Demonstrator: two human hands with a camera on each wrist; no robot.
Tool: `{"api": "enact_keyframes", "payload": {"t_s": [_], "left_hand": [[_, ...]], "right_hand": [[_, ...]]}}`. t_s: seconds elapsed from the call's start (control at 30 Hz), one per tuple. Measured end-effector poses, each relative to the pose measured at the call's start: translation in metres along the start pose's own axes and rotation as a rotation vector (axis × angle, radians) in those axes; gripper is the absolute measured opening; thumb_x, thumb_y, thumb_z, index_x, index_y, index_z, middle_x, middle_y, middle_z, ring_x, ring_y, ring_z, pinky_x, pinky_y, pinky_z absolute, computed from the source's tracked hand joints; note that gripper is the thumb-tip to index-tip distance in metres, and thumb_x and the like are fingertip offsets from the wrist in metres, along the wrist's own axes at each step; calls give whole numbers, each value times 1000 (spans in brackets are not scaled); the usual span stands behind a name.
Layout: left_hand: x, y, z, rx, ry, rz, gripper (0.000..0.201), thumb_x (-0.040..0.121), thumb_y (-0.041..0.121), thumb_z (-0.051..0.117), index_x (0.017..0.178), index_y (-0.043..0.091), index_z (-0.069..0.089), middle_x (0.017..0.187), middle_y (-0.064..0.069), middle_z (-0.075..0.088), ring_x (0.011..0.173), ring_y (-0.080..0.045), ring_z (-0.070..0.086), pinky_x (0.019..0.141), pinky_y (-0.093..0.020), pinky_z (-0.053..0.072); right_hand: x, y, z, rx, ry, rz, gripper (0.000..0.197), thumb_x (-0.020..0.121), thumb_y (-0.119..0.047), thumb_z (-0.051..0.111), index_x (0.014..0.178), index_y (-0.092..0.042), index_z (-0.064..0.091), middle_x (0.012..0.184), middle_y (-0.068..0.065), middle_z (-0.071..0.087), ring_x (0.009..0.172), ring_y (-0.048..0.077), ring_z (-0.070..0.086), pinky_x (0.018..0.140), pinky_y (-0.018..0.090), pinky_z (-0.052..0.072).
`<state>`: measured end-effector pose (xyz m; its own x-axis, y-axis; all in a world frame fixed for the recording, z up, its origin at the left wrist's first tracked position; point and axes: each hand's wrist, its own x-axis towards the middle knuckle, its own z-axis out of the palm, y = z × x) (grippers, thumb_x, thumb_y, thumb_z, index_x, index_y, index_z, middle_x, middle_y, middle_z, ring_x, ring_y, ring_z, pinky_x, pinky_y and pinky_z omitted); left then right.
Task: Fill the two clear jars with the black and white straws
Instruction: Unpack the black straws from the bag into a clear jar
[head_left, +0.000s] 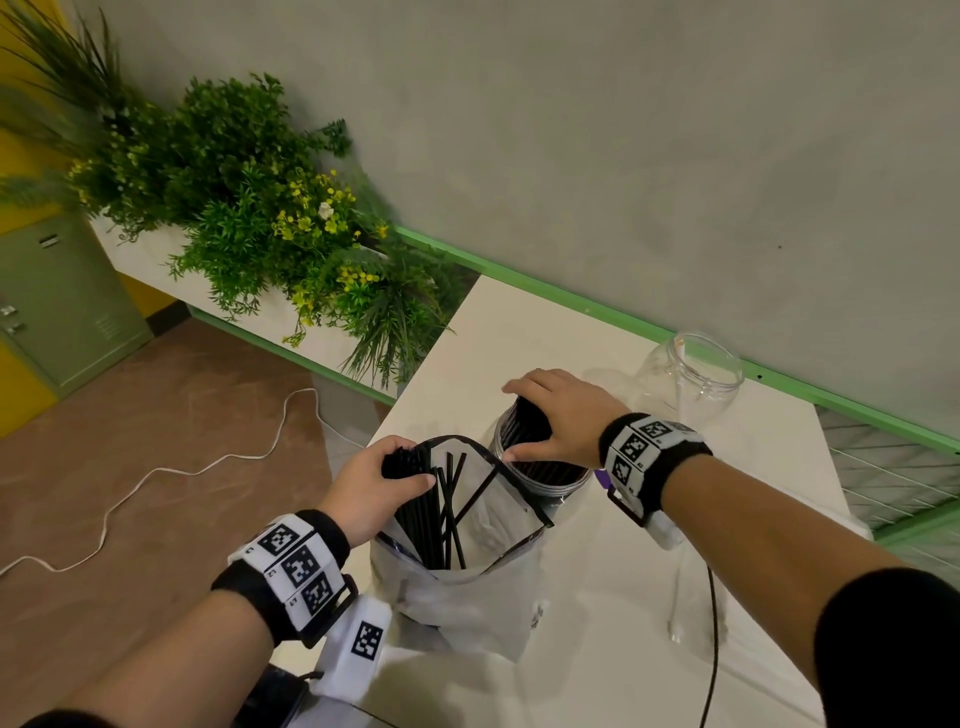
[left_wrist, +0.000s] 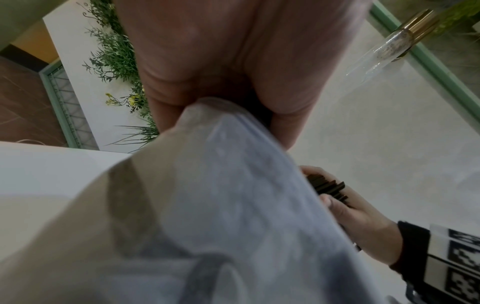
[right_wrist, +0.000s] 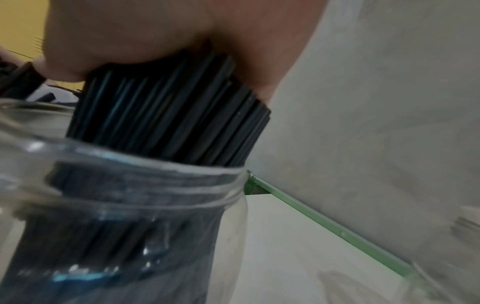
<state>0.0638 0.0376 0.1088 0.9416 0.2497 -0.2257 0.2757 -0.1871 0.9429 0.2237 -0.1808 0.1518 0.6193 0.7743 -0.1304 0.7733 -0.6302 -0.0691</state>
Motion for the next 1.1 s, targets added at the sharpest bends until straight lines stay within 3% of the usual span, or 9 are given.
{"api": "enact_keyframes", "payload": {"t_s": [0.1,0.23,0.37,0.47,0.6,0.77,0.97,1.03,1.1], "left_hand": [[1,-1,-1,-7,1,-2,20,80,10,73,88,24,61,88,1,66,82,-15,64,77,-27,52],[4,-4,-1,-5,-8,-2,20,79,11,74,93,20,63,92,-4,68,88,-22,65,84,-36,52],[6,-6,0,-4,-11,-9,20,79,12,74,93,20,63,91,-3,67,90,-24,65,86,-40,52],[7,-6,1,-6,-16,-5,19,79,12,74,93,19,63,92,-6,68,90,-25,65,87,-42,53],[8,-7,2,-19,-28,-6,18,80,12,74,94,18,64,93,-9,69,89,-25,66,86,-41,53],[8,-7,4,-12,-13,19,19,81,10,72,90,22,61,87,1,65,81,-14,62,71,-20,48],[9,-6,6,-15,-27,23,18,80,11,73,91,20,62,87,-1,66,82,-16,63,70,-21,49],[9,-5,7,-19,-28,28,18,80,10,73,89,21,62,86,0,66,81,-16,63,69,-20,48],[9,-5,7,-25,-30,29,19,80,10,73,88,22,61,85,1,65,80,-16,63,69,-20,48]], "right_hand": [[1,-3,2,-3,56,8,76,74,-79,49,125,-23,45,116,-1,50,105,19,45,91,39,45],[3,-14,0,39,165,59,69,78,-75,45,114,-18,53,105,0,49,97,19,42,89,36,42],[3,-18,0,79,103,352,68,83,-75,38,119,-19,52,113,4,51,107,26,43,93,41,41],[2,-19,1,311,49,417,68,83,-73,43,129,-23,45,125,6,49,117,30,44,99,42,40],[-14,-14,-7,482,156,379,80,77,-80,40,141,-32,33,140,2,40,130,25,36,108,45,34],[-51,-13,13,392,365,176,78,81,-76,34,144,-29,32,145,-2,35,133,18,30,112,43,28],[-31,-9,17,65,187,32,90,76,-81,39,150,-34,16,158,-3,15,144,24,13,117,44,15],[-15,-12,12,76,151,33,85,80,-77,43,149,-34,20,155,-2,23,140,23,23,115,40,23],[-4,-14,9,83,140,74,72,84,-70,45,144,-31,34,141,-2,41,125,22,39,107,37,35]]}}
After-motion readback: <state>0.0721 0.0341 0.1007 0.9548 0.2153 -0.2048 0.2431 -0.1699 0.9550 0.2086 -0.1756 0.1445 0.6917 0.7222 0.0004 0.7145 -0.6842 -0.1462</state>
